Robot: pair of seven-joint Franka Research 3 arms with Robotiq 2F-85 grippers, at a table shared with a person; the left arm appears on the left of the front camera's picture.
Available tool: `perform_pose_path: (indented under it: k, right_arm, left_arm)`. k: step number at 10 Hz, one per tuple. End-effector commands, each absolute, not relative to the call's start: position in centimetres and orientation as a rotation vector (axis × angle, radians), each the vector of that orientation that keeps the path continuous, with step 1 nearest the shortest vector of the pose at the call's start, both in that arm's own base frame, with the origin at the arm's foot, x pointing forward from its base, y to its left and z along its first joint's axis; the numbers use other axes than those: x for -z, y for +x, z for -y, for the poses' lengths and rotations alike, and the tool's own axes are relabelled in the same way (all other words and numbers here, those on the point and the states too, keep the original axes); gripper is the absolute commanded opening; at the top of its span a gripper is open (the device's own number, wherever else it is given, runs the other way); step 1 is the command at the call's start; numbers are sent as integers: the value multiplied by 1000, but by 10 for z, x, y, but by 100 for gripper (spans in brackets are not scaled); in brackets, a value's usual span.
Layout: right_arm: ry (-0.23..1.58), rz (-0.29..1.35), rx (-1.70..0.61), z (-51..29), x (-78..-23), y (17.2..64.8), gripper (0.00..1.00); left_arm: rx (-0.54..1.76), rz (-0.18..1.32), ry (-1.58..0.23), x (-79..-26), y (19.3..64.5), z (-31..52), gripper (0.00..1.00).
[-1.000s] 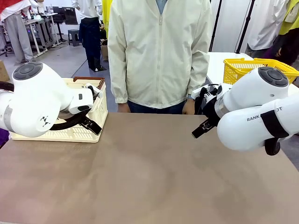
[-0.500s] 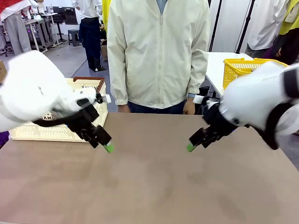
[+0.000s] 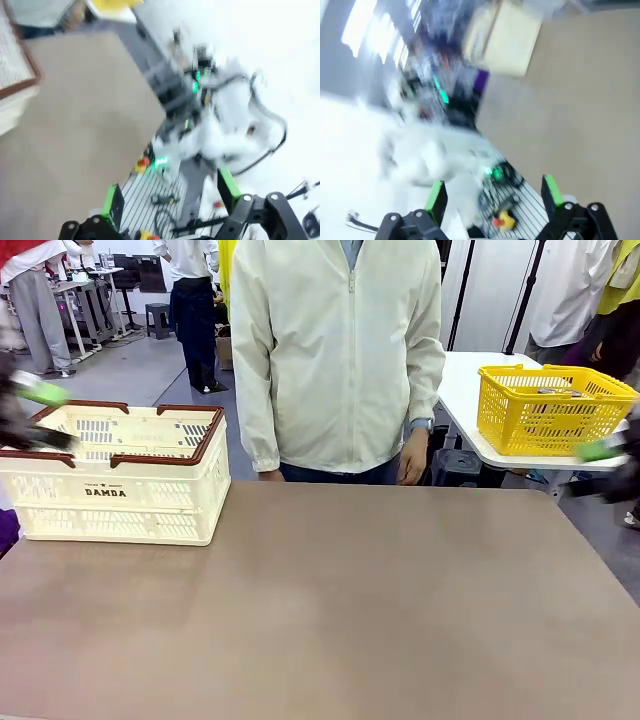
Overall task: Place the drinks into the Shopping basket.
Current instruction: Pick up one drink and place it into the Shopping basket.
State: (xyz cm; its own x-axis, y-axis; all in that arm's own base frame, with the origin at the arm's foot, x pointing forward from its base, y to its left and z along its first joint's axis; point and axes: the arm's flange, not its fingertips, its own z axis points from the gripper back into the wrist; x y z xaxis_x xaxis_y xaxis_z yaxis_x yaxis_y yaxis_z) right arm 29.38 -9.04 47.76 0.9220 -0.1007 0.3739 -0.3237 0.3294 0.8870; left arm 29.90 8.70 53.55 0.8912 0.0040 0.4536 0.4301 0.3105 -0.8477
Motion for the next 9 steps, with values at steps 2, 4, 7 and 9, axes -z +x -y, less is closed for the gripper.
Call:
perform_pose_path:
  k: [2, 4, 7, 9]
  right_arm:
    - [1414, 735, 334, 163, -408, 235, 100]
    - [1384, 783, 433, 173, -391, 232, 100]
    - [1369, 653, 348, 227, -431, 239, 100]
    - [1369, 653, 348, 227, -431, 239, 100]
  left_arm:
    - [-284, 750, -1417, -454, 274, -200, 100]
    - [-413, 746, -1476, -405, 265, -224, 100]
    - [-393, 679, -1413, -414, 236, -245, 100]
    - [-393, 679, -1413, -414, 236, -245, 100]
